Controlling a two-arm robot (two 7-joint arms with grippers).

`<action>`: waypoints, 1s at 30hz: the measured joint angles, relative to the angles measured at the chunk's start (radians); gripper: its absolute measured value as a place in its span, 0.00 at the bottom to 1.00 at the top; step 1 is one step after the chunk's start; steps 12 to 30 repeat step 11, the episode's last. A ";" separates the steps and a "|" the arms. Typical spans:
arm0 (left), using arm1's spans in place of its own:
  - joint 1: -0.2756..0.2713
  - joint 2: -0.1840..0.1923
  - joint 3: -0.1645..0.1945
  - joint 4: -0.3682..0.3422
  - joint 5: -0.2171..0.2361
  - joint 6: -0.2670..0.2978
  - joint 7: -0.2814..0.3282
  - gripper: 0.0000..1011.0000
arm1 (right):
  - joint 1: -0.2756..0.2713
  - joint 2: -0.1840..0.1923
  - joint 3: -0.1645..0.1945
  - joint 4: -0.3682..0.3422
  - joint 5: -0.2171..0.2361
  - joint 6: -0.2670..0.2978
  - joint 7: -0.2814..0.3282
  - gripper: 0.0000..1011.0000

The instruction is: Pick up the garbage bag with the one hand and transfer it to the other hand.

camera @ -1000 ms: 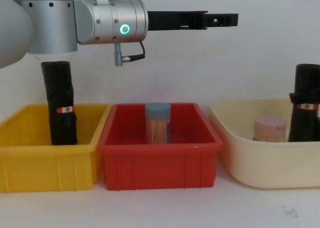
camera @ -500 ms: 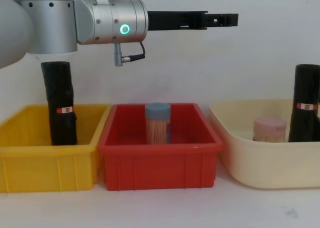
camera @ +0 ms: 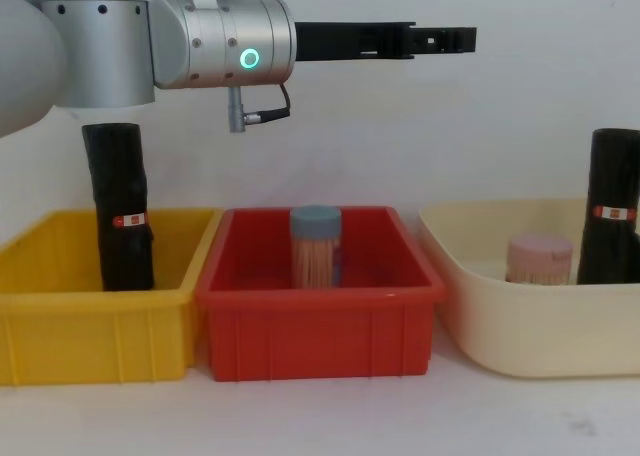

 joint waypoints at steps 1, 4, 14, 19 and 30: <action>0.000 0.000 0.000 0.000 0.000 0.000 0.000 0.99 | -0.001 0.000 0.001 -0.001 0.000 0.001 -0.001 0.99; 0.000 0.000 0.000 0.000 0.000 0.000 0.000 0.99 | -0.004 0.000 0.003 -0.006 0.000 0.004 -0.003 0.99; 0.000 0.000 0.000 0.000 0.000 0.000 0.000 0.99 | -0.009 0.001 0.007 -0.013 -0.001 0.008 -0.007 0.99; 0.000 0.000 0.000 0.000 0.000 0.000 0.000 0.99 | -0.009 0.001 0.007 -0.013 -0.001 0.008 -0.007 0.99; 0.000 0.000 0.000 0.000 0.000 0.000 0.000 0.99 | -0.009 0.001 0.007 -0.013 -0.001 0.008 -0.007 0.99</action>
